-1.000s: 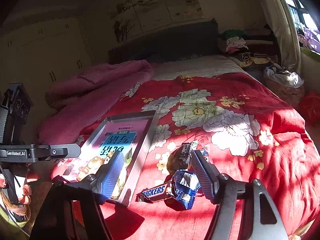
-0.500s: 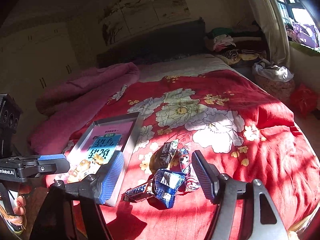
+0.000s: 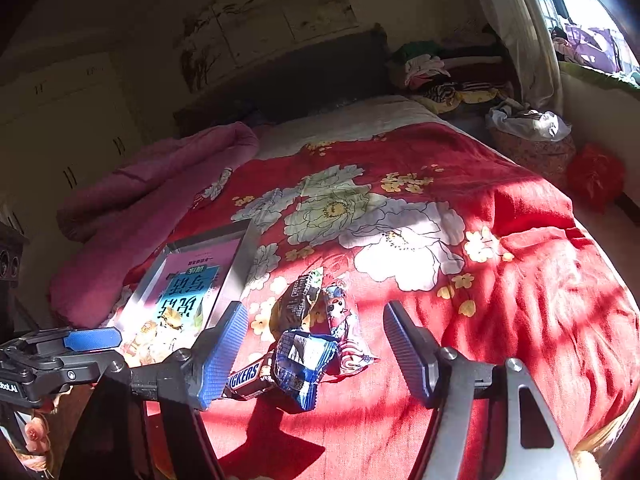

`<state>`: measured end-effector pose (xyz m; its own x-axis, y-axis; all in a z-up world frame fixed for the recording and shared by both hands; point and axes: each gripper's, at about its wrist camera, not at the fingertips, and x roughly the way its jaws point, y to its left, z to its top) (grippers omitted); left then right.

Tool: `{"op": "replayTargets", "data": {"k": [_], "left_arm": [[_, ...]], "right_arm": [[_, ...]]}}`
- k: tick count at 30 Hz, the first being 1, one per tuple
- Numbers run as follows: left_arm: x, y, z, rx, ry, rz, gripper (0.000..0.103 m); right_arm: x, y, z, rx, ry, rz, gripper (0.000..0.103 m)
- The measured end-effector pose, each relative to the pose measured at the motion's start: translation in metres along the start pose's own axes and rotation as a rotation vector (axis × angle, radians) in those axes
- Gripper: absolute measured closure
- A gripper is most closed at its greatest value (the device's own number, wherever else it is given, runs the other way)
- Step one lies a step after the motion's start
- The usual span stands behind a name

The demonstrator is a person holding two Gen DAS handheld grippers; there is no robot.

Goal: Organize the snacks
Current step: 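Withdraw both tools from the tray toward the Snickers pile, then lower the left tool over the Snickers while the right tool reaches the candy stick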

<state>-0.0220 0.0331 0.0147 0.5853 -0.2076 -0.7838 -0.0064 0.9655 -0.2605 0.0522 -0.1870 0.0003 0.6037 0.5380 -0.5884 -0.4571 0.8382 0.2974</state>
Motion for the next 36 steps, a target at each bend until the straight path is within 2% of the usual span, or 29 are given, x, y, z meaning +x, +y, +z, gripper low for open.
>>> {"op": "replayTargets", "data": {"k": [19,24,29,36], "left_arm": [[0.027,-0.019,-0.006,0.072,0.071,0.002,0.026],[0.034,-0.024,-0.007,0.087,0.087,0.004,0.026],[0.04,-0.025,-0.008,0.088,0.103,0.004,0.026],[0.045,-0.026,-0.009,0.086,0.117,0.002,0.026]], "right_arm": [[0.022,-0.021,-0.011,0.031,0.082,-0.006,0.033],[0.031,-0.029,-0.014,0.039,0.122,-0.04,0.033],[0.044,-0.032,-0.02,0.005,0.181,-0.087,0.033],[0.055,-0.024,-0.025,-0.1,0.211,-0.127,0.033]]}}
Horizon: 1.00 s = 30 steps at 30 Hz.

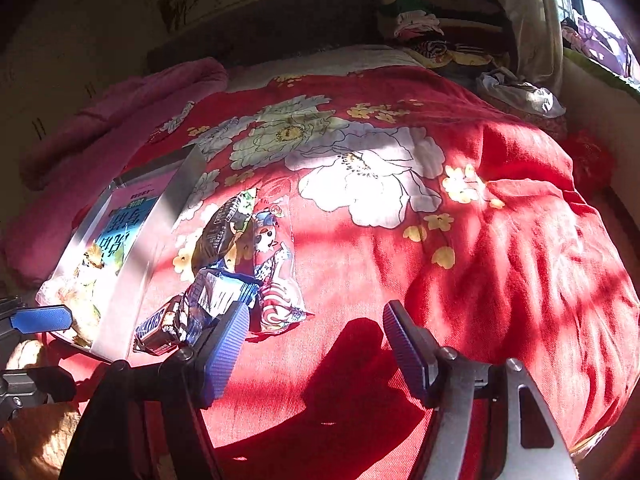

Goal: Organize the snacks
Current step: 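Lower the left tool over the Snickers while the right tool reaches the candy stick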

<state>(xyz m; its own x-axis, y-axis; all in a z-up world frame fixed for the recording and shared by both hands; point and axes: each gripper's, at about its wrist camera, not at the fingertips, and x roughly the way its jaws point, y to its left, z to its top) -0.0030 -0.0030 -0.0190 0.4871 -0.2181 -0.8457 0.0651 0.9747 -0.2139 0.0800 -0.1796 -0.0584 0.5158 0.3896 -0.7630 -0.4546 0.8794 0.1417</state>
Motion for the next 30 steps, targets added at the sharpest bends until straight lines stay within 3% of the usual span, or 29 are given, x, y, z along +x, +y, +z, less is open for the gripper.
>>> {"op": "replayTargets", "data": {"k": [7,14,20,26,30], "left_arm": [[0.007,0.0,0.001,-0.004,0.011,-0.002,0.026],[0.013,-0.002,0.007,0.001,0.014,0.008,0.026],[0.02,-0.003,0.015,0.013,0.025,0.025,0.026],[0.03,-0.007,0.022,0.052,0.042,0.052,0.026],[0.038,-0.01,0.026,0.083,0.062,0.057,0.026]], "right_arm": [[0.013,0.008,-0.001,-0.073,0.019,-0.018,0.036],[0.029,0.022,0.003,-0.178,0.019,-0.028,0.05],[0.039,0.022,0.007,-0.219,0.013,-0.025,0.054],[0.039,0.011,0.011,-0.175,0.008,-0.009,0.069],[0.034,-0.002,0.012,-0.107,0.001,0.042,0.069]]}}
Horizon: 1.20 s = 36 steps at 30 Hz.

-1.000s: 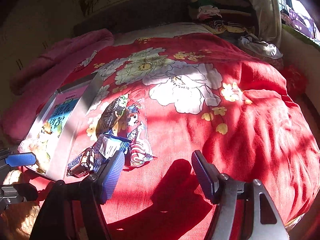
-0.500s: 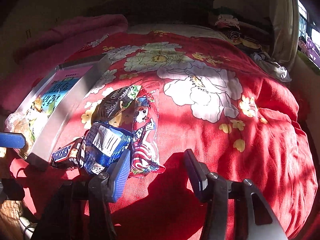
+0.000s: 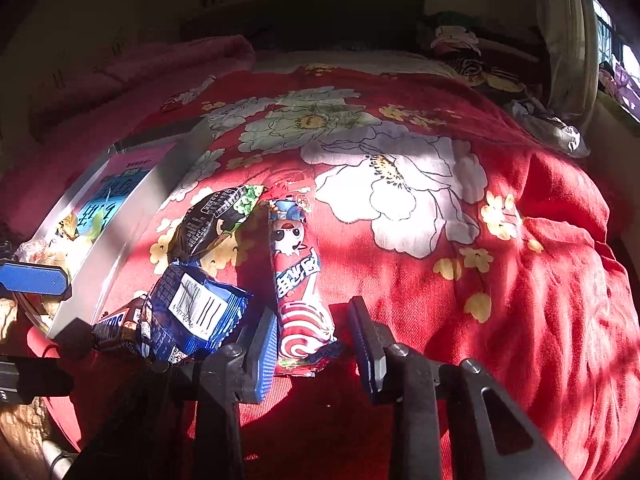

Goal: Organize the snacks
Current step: 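Lower the left tool over the Snickers while the right tool reaches the candy stick, then grasp the Snickers with the left tool while the right tool grasps the candy stick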

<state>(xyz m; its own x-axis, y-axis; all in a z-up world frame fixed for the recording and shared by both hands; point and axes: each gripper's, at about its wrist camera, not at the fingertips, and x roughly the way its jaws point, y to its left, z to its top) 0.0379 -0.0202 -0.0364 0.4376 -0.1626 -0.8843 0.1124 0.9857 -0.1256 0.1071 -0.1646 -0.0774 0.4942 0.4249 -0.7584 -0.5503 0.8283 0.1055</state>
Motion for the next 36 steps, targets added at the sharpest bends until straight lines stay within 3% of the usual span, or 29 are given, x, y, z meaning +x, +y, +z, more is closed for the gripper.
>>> {"op": "replayTargets", "data": {"k": [11,17,21,28,31,34,36], "left_arm": [[0.018,0.0,0.006,0.017,0.031,0.019,0.026],[0.028,0.003,0.005,0.01,0.047,0.021,0.026],[0.031,0.005,0.005,0.0,0.046,0.02,0.026],[0.037,0.004,0.005,-0.014,0.052,0.013,0.026],[0.039,0.003,0.005,-0.017,0.051,0.014,0.027],[0.04,0.003,0.004,-0.023,0.042,0.011,0.037],[0.041,0.004,0.004,-0.028,0.044,0.001,0.054]], "right_arm": [[-0.007,-0.016,0.001,0.108,-0.029,0.1,0.07],[-0.003,-0.009,0.005,0.075,-0.04,0.071,0.068],[0.002,-0.004,0.01,0.063,-0.043,0.06,0.06],[0.012,-0.003,0.008,0.014,-0.011,0.019,0.06],[0.009,-0.006,0.006,0.021,-0.004,0.03,0.073],[0.003,-0.016,0.005,0.084,-0.019,0.086,0.078],[-0.002,-0.023,0.004,0.131,-0.039,0.124,0.078]]}}
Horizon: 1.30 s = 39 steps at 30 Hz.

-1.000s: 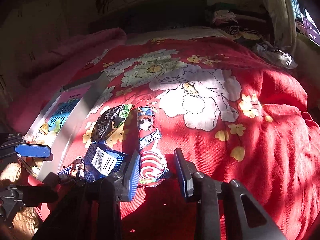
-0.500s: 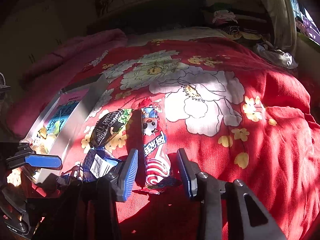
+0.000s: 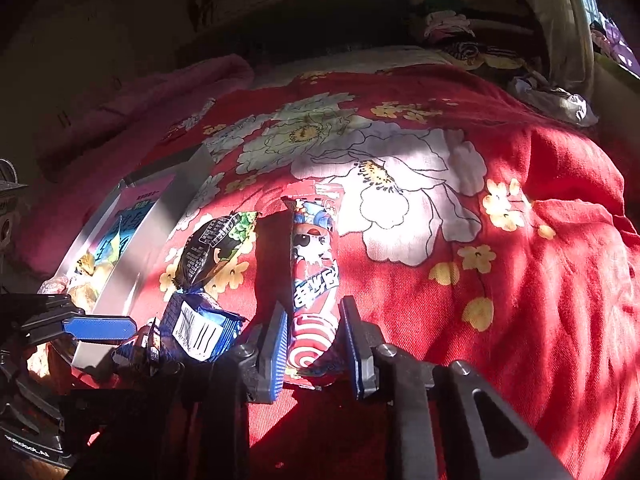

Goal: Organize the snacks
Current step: 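Grasp the Snickers with the left tool while the right tool grasps the candy stick, then carry the Snickers and candy stick over the tray with both tools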

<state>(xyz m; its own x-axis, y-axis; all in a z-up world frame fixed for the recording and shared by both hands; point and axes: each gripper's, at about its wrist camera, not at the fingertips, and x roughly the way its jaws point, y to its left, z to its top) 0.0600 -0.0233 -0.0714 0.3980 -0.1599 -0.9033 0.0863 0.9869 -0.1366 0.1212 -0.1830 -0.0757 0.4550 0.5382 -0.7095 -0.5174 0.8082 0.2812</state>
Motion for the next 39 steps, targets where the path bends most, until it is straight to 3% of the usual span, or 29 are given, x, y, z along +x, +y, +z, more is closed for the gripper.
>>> {"op": "replayTargets", "data": {"k": [10,24,33,39], "left_arm": [[-0.005,0.01,-0.002,-0.058,-0.022,-0.073,0.074],[-0.009,0.023,-0.005,-0.124,-0.028,-0.106,0.074],[-0.024,0.028,-0.001,-0.144,-0.07,-0.123,0.074],[-0.039,0.033,0.0,-0.159,-0.108,-0.127,0.074]], "right_arm": [[-0.014,-0.004,0.0,0.061,-0.043,0.053,0.082],[0.016,0.01,0.007,-0.03,0.01,-0.041,0.08],[-0.01,-0.009,0.014,0.1,-0.088,0.071,0.084],[-0.036,0.001,0.016,0.088,-0.152,0.082,0.084]]}}
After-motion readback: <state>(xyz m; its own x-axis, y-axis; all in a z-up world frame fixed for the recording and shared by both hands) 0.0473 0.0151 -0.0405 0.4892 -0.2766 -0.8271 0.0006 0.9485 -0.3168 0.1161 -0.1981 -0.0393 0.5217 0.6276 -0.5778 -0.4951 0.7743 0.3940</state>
